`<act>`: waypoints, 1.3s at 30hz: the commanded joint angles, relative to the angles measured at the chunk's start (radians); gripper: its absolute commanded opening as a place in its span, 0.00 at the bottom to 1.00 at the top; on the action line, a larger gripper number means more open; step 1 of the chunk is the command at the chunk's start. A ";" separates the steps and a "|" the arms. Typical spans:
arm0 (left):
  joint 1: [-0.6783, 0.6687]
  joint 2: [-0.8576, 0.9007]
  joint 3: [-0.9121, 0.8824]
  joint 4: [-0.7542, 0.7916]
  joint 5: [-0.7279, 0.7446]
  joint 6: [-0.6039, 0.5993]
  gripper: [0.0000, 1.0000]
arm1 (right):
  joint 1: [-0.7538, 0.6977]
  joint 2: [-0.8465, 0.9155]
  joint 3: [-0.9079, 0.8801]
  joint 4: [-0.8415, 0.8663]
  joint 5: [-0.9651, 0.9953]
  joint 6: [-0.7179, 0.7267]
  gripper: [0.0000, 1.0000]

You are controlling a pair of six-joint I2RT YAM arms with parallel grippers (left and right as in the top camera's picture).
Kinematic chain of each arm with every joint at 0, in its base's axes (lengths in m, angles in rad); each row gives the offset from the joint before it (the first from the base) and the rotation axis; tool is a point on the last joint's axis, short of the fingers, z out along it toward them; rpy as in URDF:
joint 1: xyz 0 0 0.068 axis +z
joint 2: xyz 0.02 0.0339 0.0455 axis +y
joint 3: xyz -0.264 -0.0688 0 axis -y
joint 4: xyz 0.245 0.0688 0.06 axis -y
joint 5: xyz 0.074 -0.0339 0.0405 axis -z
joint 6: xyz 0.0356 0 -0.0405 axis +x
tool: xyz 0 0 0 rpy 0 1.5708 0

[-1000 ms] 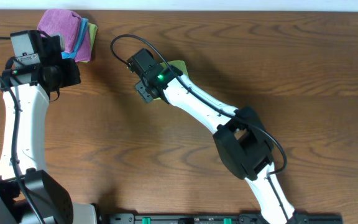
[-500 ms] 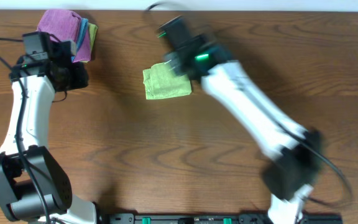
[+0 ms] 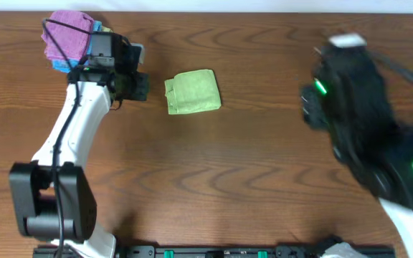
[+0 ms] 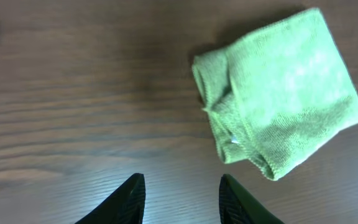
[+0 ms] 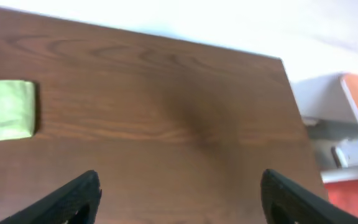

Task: Fold the cloth
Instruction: 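Release the cloth and pull the right arm back to the right, then grasp the folded green cloth's left edge with the left gripper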

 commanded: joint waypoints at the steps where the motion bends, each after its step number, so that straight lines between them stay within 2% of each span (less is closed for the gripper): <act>1: -0.047 0.058 -0.001 0.017 0.052 -0.042 0.44 | -0.008 -0.173 -0.152 0.020 0.073 0.032 0.91; 3: -0.067 0.086 -0.001 0.044 0.053 -0.093 0.49 | -0.020 -0.257 -0.232 0.021 0.054 0.033 0.99; 6: -0.063 0.130 -0.001 0.092 0.102 -0.186 0.61 | -0.031 -0.349 -0.298 0.020 -0.017 0.042 0.99; 9: -0.023 0.155 -0.001 0.141 0.328 -0.187 0.76 | -0.031 -0.390 -0.302 0.011 -0.021 0.052 0.99; 11: 0.010 0.161 -0.001 0.156 0.397 -0.197 0.84 | -0.031 -0.396 -0.302 0.011 -0.021 0.052 0.99; 12: 0.027 0.161 -0.001 0.156 0.419 -0.197 0.98 | -0.031 -0.396 -0.302 0.011 -0.021 0.052 0.99; 17: 0.093 0.161 -0.001 0.188 0.590 -0.193 0.95 | -0.031 -0.388 -0.302 0.031 -0.036 0.068 0.99; 21: 0.100 0.161 -0.001 0.272 0.766 -0.193 0.95 | -0.031 -0.386 -0.302 0.032 -0.037 0.092 0.99; 23: 0.090 0.161 -0.001 0.309 0.806 -0.197 0.96 | -0.031 -0.386 -0.302 0.032 -0.041 0.105 0.99; 26: 0.061 0.161 -0.001 0.389 0.853 -0.281 0.95 | -0.031 -0.386 -0.302 0.031 -0.063 0.114 0.99; 28: 0.046 0.161 -0.001 0.427 0.852 -0.375 0.95 | -0.031 -0.386 -0.302 0.031 -0.068 0.116 0.99; 29: 0.042 0.161 -0.001 0.435 0.850 -0.380 0.96 | -0.031 -0.386 -0.302 0.031 -0.072 0.116 0.99; 32: 0.041 0.161 -0.001 0.414 0.829 -0.360 0.95 | -0.031 -0.386 -0.302 0.027 -0.085 0.116 0.99; 36: 0.072 0.161 -0.006 0.231 0.604 -0.340 0.95 | -0.031 -0.386 -0.302 0.003 -0.089 0.124 0.99; 39: 0.116 0.161 -0.048 0.220 0.622 -0.317 0.95 | -0.031 -0.386 -0.302 -0.023 -0.088 0.131 0.99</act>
